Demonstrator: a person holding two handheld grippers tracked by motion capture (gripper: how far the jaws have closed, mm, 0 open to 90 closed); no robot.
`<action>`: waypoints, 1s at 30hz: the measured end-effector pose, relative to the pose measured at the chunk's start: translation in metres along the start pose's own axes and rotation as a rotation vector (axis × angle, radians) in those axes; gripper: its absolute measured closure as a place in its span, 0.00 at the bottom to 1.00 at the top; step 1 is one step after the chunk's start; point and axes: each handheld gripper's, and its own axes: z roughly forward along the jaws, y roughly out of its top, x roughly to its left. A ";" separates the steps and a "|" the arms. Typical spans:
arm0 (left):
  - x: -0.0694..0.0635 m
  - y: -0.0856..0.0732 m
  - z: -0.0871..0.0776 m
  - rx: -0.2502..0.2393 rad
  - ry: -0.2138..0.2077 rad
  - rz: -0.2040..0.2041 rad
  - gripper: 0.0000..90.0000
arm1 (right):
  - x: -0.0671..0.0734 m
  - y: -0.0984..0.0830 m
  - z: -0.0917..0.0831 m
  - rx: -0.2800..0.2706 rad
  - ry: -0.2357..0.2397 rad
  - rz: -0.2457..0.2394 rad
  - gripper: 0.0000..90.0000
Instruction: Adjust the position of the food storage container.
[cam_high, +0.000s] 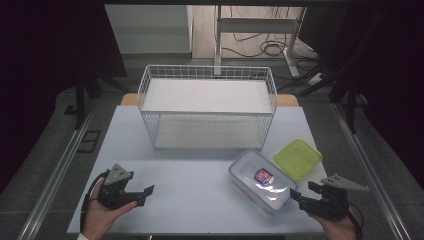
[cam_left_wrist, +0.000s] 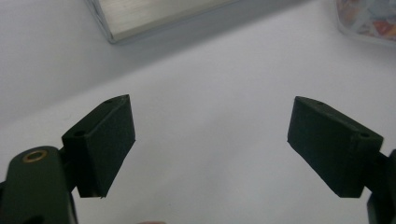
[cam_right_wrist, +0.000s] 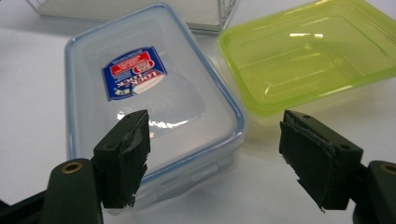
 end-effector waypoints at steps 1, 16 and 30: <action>0.000 0.002 -0.003 -0.013 0.000 -0.002 0.16 | 0.001 0.003 0.001 0.010 0.009 -0.010 0.28; -0.005 0.005 -0.011 -0.033 -0.016 0.002 0.16 | 0.009 0.043 0.019 0.122 0.061 -0.076 0.38; -0.013 0.002 -0.003 0.006 -0.028 0.015 0.16 | 0.015 0.096 0.071 0.220 0.082 -0.106 0.61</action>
